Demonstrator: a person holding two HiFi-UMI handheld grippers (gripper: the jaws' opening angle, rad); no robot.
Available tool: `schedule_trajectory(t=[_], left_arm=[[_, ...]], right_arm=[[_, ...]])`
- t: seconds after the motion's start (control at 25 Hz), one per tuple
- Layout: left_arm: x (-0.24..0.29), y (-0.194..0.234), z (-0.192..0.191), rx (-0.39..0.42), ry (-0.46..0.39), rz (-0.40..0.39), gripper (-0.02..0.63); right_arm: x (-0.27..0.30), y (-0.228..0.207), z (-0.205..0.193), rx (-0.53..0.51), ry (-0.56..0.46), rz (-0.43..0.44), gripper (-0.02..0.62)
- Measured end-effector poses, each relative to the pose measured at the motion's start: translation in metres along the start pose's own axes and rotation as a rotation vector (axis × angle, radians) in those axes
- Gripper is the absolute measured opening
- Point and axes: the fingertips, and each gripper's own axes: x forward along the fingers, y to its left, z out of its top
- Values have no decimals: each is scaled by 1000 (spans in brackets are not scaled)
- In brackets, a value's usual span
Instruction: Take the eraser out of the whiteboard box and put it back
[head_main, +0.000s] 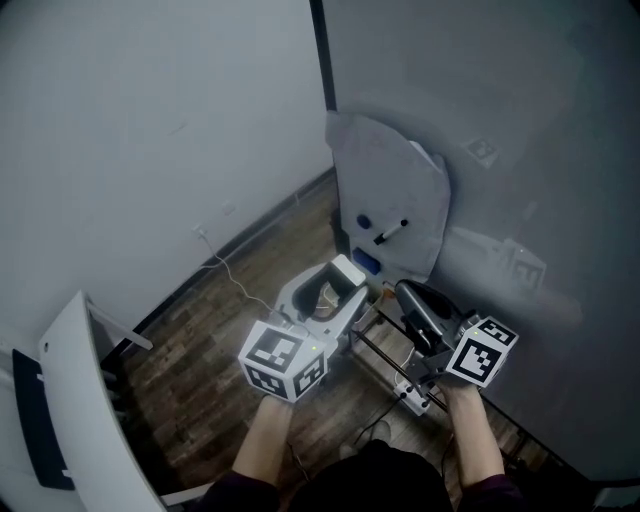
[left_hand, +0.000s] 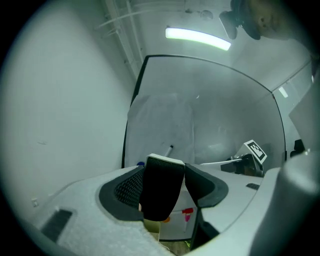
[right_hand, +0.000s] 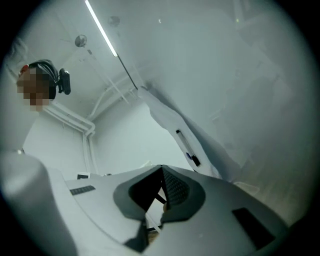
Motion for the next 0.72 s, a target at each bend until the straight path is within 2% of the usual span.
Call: schedule_trajectory(t=[0.2,0.48,0.72], left_arm=[[-11,-13,34,-30,-38,-29,253],[-24,-29,63,22,-79,-36,252],[-30,-38,75,30,-103,-41,250]], right_arm=[[0,29,27,-41,-16,48,3],[-2,60,50,-95,-40,101,3],[-7,75,60,-125,-47,125,3]])
